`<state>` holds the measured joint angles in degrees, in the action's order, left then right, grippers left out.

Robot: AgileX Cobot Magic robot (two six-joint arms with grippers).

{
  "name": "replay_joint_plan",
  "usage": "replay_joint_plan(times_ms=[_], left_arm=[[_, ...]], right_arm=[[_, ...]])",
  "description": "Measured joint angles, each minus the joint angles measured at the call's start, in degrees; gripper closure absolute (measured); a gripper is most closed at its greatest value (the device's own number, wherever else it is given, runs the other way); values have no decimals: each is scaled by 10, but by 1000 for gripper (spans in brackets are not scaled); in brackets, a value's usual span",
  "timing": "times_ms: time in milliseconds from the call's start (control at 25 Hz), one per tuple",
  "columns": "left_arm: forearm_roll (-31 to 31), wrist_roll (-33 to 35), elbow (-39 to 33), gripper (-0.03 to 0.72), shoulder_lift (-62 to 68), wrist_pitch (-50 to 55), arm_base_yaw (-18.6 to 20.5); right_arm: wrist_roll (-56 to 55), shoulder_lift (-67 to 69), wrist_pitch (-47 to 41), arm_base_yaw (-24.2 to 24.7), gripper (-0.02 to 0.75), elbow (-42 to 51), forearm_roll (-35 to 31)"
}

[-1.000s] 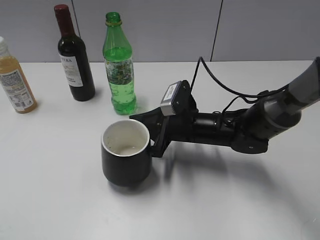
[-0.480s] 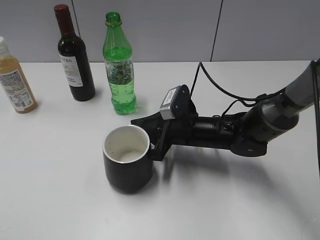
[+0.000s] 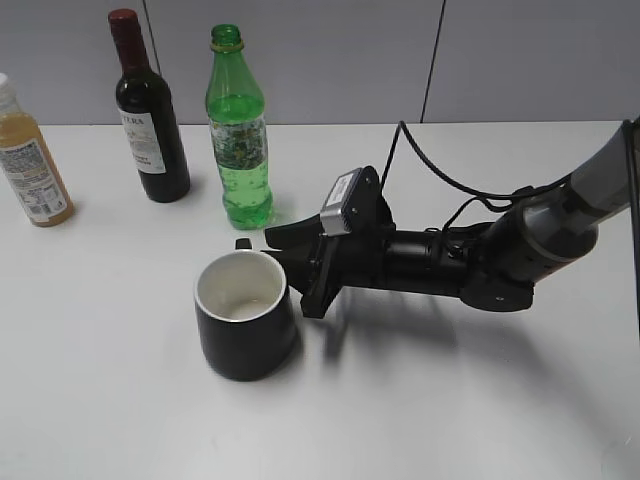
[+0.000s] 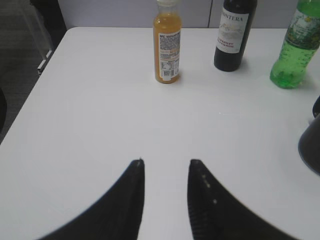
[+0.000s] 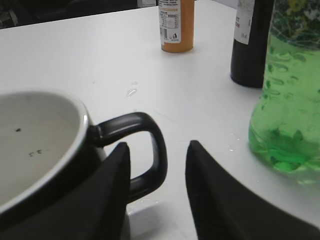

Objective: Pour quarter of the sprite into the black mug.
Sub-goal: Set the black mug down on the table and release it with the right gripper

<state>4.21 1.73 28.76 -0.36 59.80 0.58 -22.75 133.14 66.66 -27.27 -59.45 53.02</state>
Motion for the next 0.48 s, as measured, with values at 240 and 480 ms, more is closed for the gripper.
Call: replay_joint_plan(times_ms=[240, 480], left_arm=[[0, 0, 0, 452, 0, 0, 0], [0, 0, 0, 452, 0, 0, 0]], right_arm=[[0, 0, -6, 6, 414, 0, 1], [-1, 0, -6, 34, 414, 10, 4]])
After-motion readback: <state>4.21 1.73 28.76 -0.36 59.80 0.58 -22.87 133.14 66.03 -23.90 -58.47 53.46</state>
